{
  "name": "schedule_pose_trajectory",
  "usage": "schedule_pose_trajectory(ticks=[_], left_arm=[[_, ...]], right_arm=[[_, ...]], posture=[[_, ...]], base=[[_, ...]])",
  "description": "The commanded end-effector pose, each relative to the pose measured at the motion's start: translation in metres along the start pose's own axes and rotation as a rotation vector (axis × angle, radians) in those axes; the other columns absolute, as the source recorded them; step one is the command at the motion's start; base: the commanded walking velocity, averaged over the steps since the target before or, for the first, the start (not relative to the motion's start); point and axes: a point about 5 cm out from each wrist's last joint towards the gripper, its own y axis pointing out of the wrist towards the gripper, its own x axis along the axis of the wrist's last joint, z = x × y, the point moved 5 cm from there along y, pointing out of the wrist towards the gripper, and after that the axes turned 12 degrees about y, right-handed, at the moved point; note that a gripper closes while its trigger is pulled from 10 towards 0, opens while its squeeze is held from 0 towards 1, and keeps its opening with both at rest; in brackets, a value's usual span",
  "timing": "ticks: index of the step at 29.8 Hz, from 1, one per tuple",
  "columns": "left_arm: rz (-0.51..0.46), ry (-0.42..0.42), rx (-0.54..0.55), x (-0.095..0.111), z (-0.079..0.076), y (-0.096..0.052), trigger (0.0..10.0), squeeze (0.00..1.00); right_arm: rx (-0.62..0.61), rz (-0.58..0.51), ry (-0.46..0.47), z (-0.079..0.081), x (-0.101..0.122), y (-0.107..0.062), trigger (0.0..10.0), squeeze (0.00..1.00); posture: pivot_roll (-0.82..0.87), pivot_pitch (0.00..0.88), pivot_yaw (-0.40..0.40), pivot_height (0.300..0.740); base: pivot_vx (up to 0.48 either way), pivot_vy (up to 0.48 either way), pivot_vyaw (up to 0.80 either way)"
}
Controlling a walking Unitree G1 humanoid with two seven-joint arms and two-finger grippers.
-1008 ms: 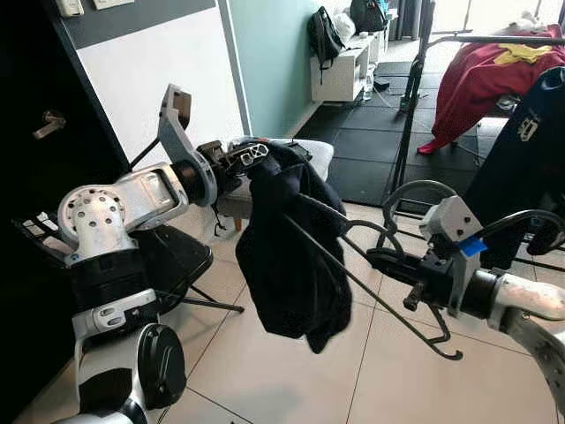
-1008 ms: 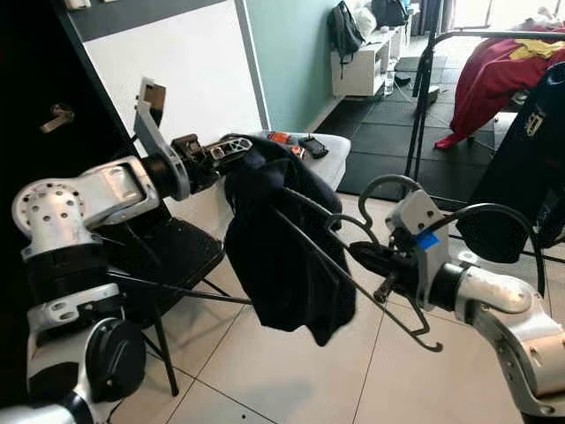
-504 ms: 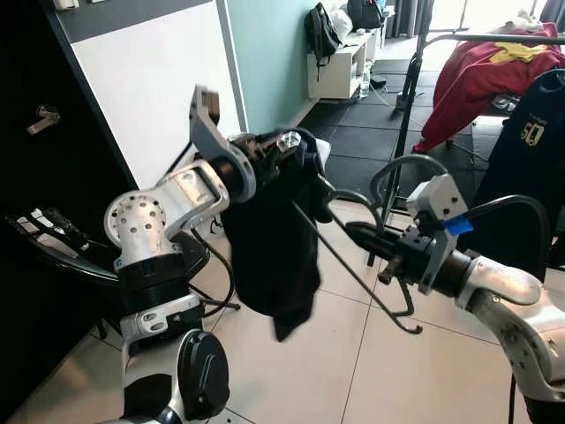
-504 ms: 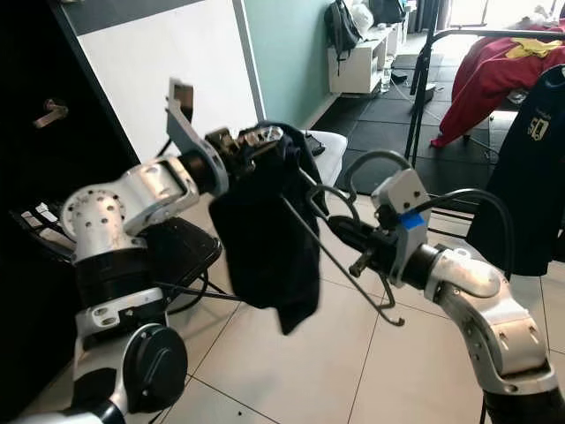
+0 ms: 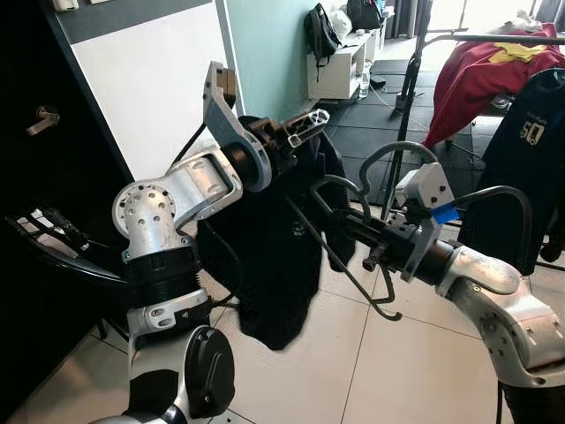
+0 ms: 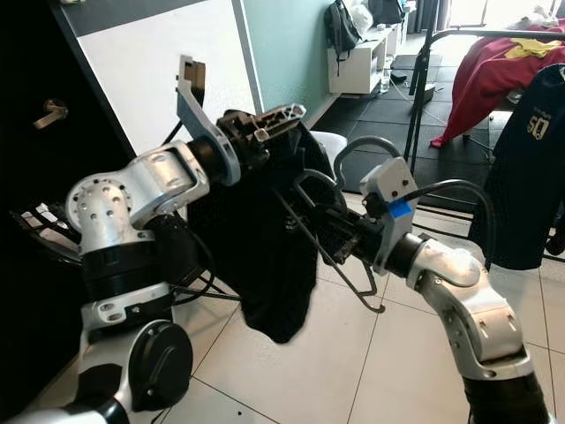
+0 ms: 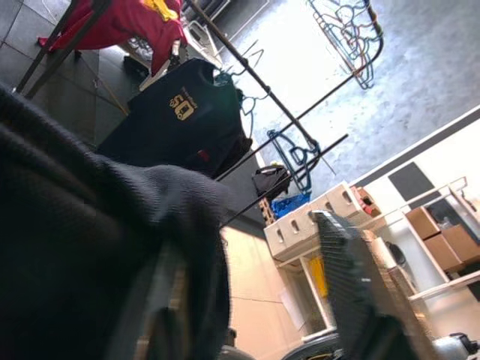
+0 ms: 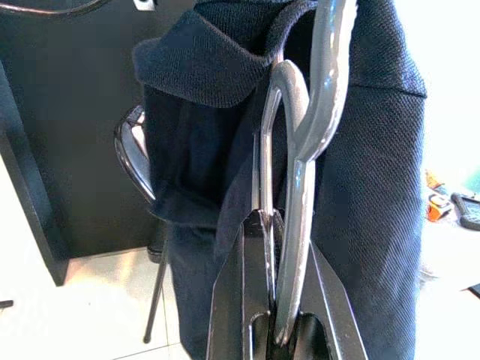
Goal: Hang hanger
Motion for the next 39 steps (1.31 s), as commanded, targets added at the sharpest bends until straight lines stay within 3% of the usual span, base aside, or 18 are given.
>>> schedule_pose_trajectory(ticks=[1, 3, 7, 14, 19, 20, 22, 23, 24, 26, 30, 32, 34, 35, 36, 37, 38, 39], left_arm=[[-0.029, -0.065, -0.032, -0.007, -0.012, 0.007, 10.0, 1.00], [-0.029, -0.065, -0.032, -0.007, -0.012, 0.007, 10.0, 1.00], [-0.124, -0.009, 0.027, 0.018, 0.000, -0.003, 10.0, 1.00], [-0.175, 0.044, 0.014, 0.034, -0.003, -0.010, 10.0, 1.00], [-0.240, 0.181, -0.037, 0.055, -0.015, -0.024, 10.0, 1.00], [-0.240, 0.181, -0.037, 0.055, -0.015, -0.024, 10.0, 1.00], [-0.221, 0.286, -0.047, 0.055, -0.019, -0.029, 10.0, 1.00], [-0.221, 0.286, -0.047, 0.055, -0.019, -0.029, 10.0, 1.00], [-0.209, 0.338, -0.030, 0.054, -0.017, -0.030, 10.0, 1.00], [-0.209, 0.338, -0.030, 0.054, -0.017, -0.030, 10.0, 1.00], [-0.227, 0.410, 0.013, 0.063, -0.012, -0.035, 10.0, 1.00], [-0.247, 0.485, 0.028, 0.072, -0.010, -0.044, 10.0, 1.00], [-0.247, 0.485, 0.028, 0.072, -0.010, -0.044, 10.0, 1.00], [-0.234, 0.583, 0.029, 0.071, -0.009, -0.052, 10.0, 1.00], [-0.234, 0.583, 0.029, 0.071, -0.009, -0.052, 10.0, 1.00], [-0.212, 0.728, 0.024, 0.068, -0.008, -0.064, 10.0, 1.00], [-0.212, 0.728, 0.024, 0.068, -0.008, -0.064, 10.0, 1.00], [-0.196, 0.810, -0.002, 0.064, -0.009, -0.077, 10.0, 0.70]], right_arm=[[0.025, -0.069, -0.034, 0.005, 0.016, 0.005, 10.0, 0.00], [0.025, -0.069, -0.034, 0.005, 0.016, 0.005, 10.0, 0.00], [0.057, -0.103, -0.036, 0.010, 0.021, 0.007, 10.0, 0.00], [0.066, -0.120, -0.040, 0.010, 0.025, 0.006, 10.0, 0.00], [0.075, -0.142, -0.044, 0.011, 0.031, 0.005, 10.0, 0.00], [0.075, -0.142, -0.044, 0.011, 0.031, 0.005, 10.0, 0.00], [0.078, -0.150, -0.045, 0.011, 0.032, 0.005, 10.0, 0.00], [0.078, -0.150, -0.045, 0.011, 0.032, 0.005, 10.0, 0.00], [0.078, -0.155, -0.046, 0.011, 0.034, 0.004, 10.0, 0.00], [0.078, -0.155, -0.046, 0.011, 0.034, 0.004, 10.0, 0.00], [0.078, -0.164, -0.048, 0.011, 0.036, 0.003, 10.0, 0.00], [0.081, -0.168, -0.051, 0.011, 0.038, 0.003, 10.0, 0.00], [0.081, -0.168, -0.051, 0.011, 0.038, 0.003, 10.0, 0.00], [0.081, -0.169, -0.052, 0.011, 0.038, 0.003, 10.0, 0.00], [0.081, -0.169, -0.052, 0.011, 0.038, 0.003, 10.0, 0.00], [0.077, -0.169, -0.055, 0.009, 0.039, 0.002, 10.0, 0.00], [0.077, -0.169, -0.055, 0.009, 0.039, 0.002, 10.0, 0.00], [0.069, -0.166, -0.058, 0.007, 0.040, 0.001, 10.0, 0.00]], posture=[[-0.12, 0.000, 0.099, 0.740], [-0.12, 0.000, 0.099, 0.740], [-0.13, 0.000, 0.097, 0.740], [-0.13, 0.000, 0.098, 0.740], [-0.13, 0.000, 0.096, 0.740], [-0.13, 0.000, 0.096, 0.740], [-0.13, 0.000, 0.096, 0.740], [-0.13, 0.000, 0.096, 0.740], [-0.13, 0.000, 0.096, 0.740], [-0.13, 0.000, 0.096, 0.740], [-0.13, 0.000, 0.093, 0.740], [-0.13, 0.000, 0.093, 0.740], [-0.13, 0.000, 0.093, 0.740], [-0.13, 0.000, 0.093, 0.740], [-0.13, 0.000, 0.093, 0.740], [-0.12, 0.000, 0.089, 0.740], [-0.12, 0.000, 0.089, 0.740], [-0.12, 0.000, 0.087, 0.740]], base=[[0.000, 0.000, 0.00], [0.000, 0.000, 0.00], [0.000, 0.000, 0.00], [0.000, 0.000, 0.00], [0.000, 0.000, 0.00], [0.000, 0.000, 0.00], [0.000, 0.000, 0.00], [0.000, 0.000, 0.00], [0.000, 0.000, 0.00], [0.000, 0.000, 0.00], [0.000, 0.000, 0.00], [0.000, 0.000, 0.00], [0.000, 0.000, 0.00], [0.000, 0.000, 0.00], [0.000, 0.000, 0.00], [0.000, 0.000, 0.00], [0.000, 0.000, 0.00], [0.000, 0.000, 0.00]])
